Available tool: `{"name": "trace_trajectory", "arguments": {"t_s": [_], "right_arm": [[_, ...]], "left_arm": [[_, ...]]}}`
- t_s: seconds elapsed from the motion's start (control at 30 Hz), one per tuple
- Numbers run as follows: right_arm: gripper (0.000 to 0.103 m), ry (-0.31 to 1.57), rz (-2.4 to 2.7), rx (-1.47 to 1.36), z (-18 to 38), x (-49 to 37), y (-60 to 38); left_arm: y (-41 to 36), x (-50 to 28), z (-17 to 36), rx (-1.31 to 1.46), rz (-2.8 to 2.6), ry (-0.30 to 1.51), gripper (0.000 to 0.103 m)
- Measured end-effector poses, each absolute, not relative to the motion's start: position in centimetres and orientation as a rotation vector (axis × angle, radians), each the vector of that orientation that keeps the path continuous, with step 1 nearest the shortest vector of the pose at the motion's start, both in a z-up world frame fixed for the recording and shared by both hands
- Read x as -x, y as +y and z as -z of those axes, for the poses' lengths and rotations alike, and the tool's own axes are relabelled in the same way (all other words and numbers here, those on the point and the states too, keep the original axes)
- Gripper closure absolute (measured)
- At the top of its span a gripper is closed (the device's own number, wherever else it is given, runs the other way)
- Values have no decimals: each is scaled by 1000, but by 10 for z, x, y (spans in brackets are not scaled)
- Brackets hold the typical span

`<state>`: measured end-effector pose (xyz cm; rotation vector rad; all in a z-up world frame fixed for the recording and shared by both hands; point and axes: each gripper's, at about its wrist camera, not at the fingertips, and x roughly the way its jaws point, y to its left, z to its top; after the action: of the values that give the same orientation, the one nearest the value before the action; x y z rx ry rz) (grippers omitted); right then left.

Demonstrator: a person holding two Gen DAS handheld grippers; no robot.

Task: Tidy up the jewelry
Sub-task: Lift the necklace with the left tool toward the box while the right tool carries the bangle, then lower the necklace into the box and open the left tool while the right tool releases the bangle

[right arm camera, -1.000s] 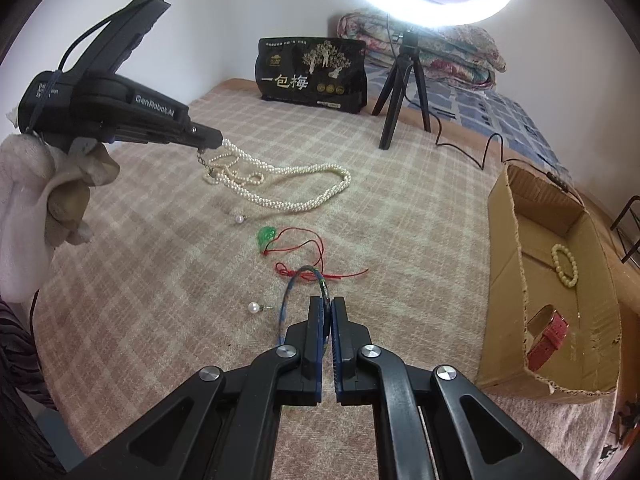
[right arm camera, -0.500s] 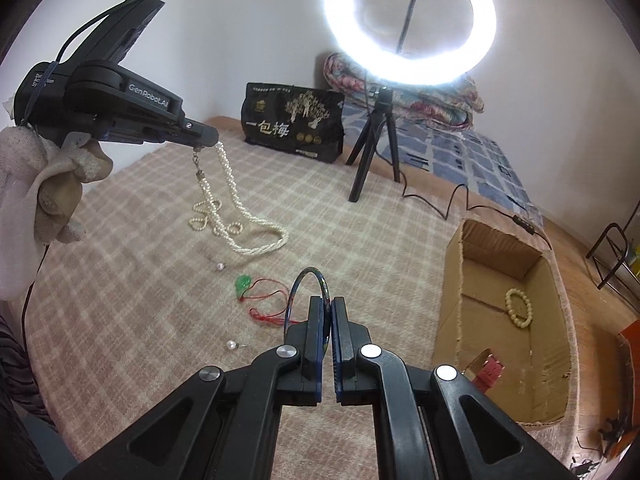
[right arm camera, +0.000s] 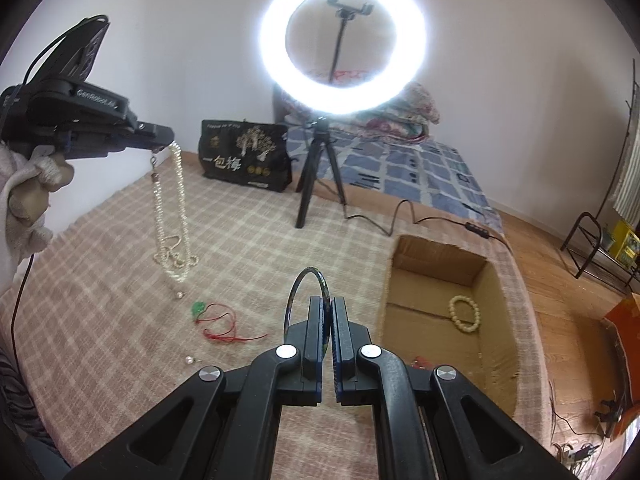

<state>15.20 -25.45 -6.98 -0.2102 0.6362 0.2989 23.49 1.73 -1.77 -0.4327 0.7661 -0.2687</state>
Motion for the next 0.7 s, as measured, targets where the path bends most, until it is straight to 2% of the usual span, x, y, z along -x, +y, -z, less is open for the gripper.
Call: {"name": "trace_trajectory", "arguments": {"t_s": [0.27, 0.7], "right_arm": [[102, 612, -206, 170, 55, -153, -297], [102, 640, -85, 110, 61, -159, -360]], "left_arm": [[-22, -243, -6, 414, 348, 738, 97], [-108, -277, -28, 371, 469, 719, 97]]}}
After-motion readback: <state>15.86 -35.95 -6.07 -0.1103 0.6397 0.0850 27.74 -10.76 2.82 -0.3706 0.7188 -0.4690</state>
